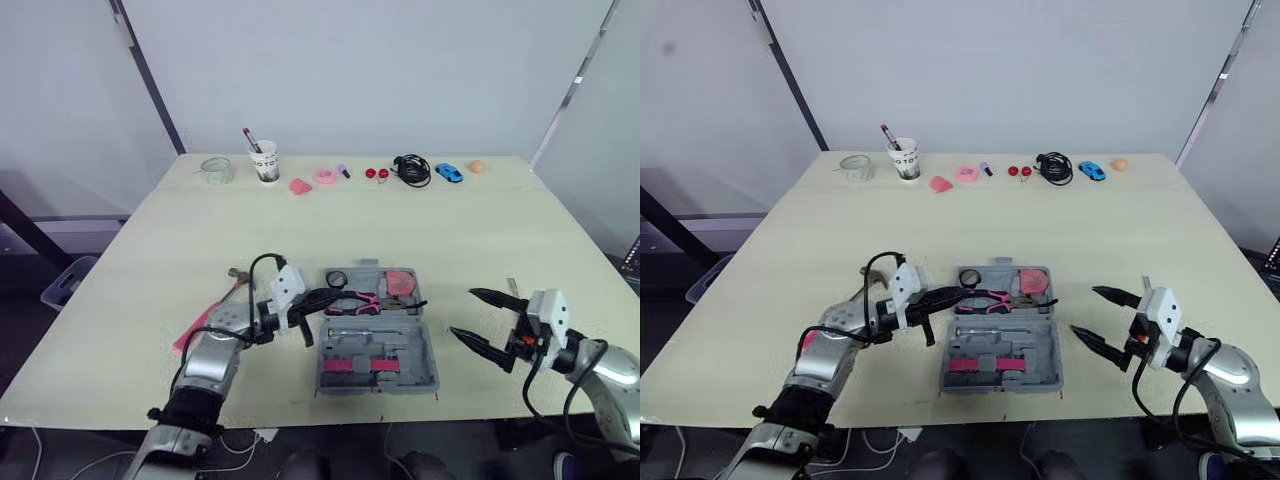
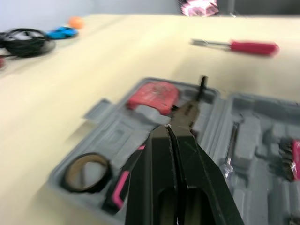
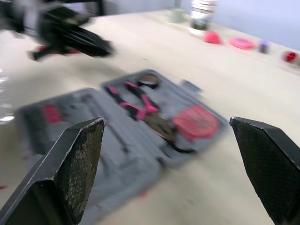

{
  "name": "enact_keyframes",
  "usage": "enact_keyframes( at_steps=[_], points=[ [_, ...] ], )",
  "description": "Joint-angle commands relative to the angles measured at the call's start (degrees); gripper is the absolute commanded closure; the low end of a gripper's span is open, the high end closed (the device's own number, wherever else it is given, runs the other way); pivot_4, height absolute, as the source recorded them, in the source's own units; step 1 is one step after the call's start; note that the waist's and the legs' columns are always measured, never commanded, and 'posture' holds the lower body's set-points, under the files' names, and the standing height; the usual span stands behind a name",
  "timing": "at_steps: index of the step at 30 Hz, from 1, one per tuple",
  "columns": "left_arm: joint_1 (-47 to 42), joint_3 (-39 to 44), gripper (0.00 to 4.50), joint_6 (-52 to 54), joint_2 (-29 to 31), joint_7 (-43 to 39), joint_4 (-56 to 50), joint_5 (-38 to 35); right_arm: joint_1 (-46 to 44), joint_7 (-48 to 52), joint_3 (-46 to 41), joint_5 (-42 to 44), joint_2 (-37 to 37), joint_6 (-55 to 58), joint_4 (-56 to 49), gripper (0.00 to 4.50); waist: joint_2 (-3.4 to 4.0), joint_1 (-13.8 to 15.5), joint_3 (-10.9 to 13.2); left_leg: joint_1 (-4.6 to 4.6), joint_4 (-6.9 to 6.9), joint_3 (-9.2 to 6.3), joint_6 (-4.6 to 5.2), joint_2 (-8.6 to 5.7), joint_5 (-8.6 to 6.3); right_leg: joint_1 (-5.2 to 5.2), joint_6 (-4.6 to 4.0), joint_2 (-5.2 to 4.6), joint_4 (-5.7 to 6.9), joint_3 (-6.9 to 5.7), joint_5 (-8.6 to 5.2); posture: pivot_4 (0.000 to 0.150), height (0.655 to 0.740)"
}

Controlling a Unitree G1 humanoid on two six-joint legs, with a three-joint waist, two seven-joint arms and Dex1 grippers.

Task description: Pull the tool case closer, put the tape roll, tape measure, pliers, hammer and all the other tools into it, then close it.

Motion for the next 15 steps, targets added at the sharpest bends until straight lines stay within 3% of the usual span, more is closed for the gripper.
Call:
enact_keyframes(
  at_steps=[1, 4, 6, 9, 13, 15],
  points=[
    [2.9, 4.66, 4.46, 3.73, 1.34, 3.58, -6.81, -3.69, 1.46, -2.11, -3.54, -0.13, 0.32, -1.41, 0.55, 0.0, 0.0, 0.0, 0.0, 0.01, -0.02, -0.01, 0.0, 0.01, 0.0, 0.0, 0.0, 0.01, 0.0, -0.01, 0.0, 0.15, 0.74],
    [6.11, 7.82, 4.46, 4.85, 2.52, 5.87, -8.51, -4.65, 3.08, -3.24, -4.62, -1.32, 0.36, -2.45, 2.0, 0.0, 0.02, -0.01, 0.01, 0.04, -0.03, 0.0, 0.0, 0.02, 0.0, 0.0, -0.07, 0.01, 0.01, -0.02, -0.04, 0.15, 0.74],
    [10.07, 11.46, 3.94, 4.35, 3.89, 7.69, -8.74, -4.9, 4.6, -4.77, -6.27, -1.98, 0.62, -3.17, 3.97, 0.0, 0.02, -0.13, 0.01, 0.06, -0.03, 0.01, 0.0, 0.02, 0.0, 0.0, -0.19, 0.0, 0.0, 0.01, -0.11, 0.15, 0.74],
    [14.54, 15.13, 2.81, 3.91, 4.95, 9.72, -9.33, -5.35, 6.22, -5.94, -8.36, -2.1, 0.76, -4.12, 6.5, 0.0, 0.03, -0.17, 0.02, 0.08, -0.09, 0.0, 0.0, 0.05, -0.01, -0.01, -0.2, -0.04, -0.04, 0.02, -0.12, 0.15, 0.74],
    [22.17, 21.53, 0.82, 3.27, 5.61, 12.62, -10.0, -6.2, 9.27, -7.73, -12.35, -1.33, 1.12, -4.89, 9.73, 0.0, 0.04, -0.03, 0.04, 0.12, -0.1, -0.02, -0.01, 0.12, -0.01, -0.02, -0.2, -0.15, -0.07, 0.03, -0.13, 0.15, 0.74],
    [24.08, 22.88, 0.28, 3.2, 5.51, 13.47, -10.24, -6.52, 10.17, -7.73, -13.27, -1.0, 1.2, -4.84, 10.14, 0.0, 0.03, 0.05, 0.04, 0.12, -0.1, -0.02, -0.01, 0.11, -0.01, -0.02, -0.21, -0.17, -0.08, 0.02, -0.13, 0.15, 0.74]
  ],
)
